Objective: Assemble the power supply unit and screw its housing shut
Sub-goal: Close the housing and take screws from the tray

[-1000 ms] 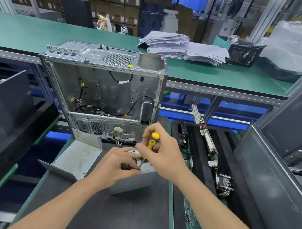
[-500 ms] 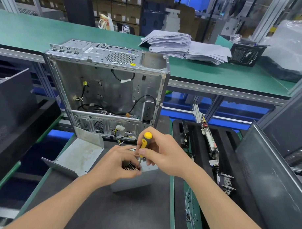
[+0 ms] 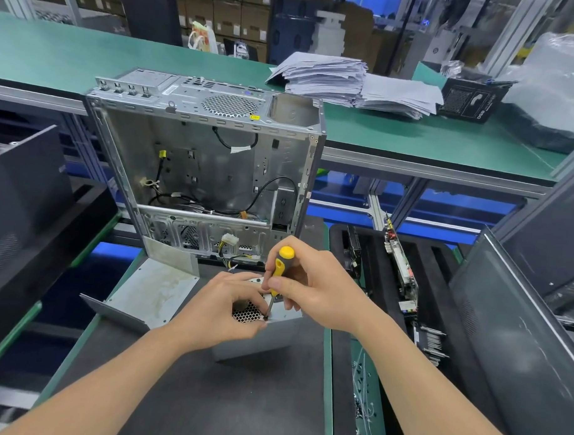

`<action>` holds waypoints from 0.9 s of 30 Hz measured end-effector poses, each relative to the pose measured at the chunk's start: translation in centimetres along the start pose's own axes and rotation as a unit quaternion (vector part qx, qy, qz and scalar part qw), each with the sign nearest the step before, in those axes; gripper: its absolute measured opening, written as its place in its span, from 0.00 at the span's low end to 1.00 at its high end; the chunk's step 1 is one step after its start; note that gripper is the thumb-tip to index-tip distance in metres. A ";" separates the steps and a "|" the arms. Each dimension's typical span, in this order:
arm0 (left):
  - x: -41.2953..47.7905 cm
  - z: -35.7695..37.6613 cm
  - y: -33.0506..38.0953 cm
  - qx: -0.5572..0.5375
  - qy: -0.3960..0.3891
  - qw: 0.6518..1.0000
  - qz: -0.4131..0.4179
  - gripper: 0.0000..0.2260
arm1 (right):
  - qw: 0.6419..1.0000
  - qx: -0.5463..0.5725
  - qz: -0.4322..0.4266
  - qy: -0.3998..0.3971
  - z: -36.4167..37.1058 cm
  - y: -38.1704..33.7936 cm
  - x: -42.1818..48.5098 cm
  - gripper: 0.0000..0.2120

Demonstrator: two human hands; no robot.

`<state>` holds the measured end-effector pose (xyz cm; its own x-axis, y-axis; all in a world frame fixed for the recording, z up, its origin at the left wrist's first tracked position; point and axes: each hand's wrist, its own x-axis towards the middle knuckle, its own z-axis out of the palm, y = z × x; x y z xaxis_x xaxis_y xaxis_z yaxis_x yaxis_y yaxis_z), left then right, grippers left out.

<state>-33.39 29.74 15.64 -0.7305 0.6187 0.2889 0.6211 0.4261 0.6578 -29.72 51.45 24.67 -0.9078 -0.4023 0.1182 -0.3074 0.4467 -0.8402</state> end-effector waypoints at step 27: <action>0.2 0.6 -0.1 0.010 0.037 0.999 0.026 0.09 | 0.993 -0.112 -0.008 0.028 1.4 -1.3 0.5 0.12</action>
<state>-33.41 30.18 15.19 -0.7158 0.5904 0.3729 0.6636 0.4089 0.6264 -29.33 49.53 25.03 -0.9151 -0.3679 0.1650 -0.3716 0.6106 -0.6993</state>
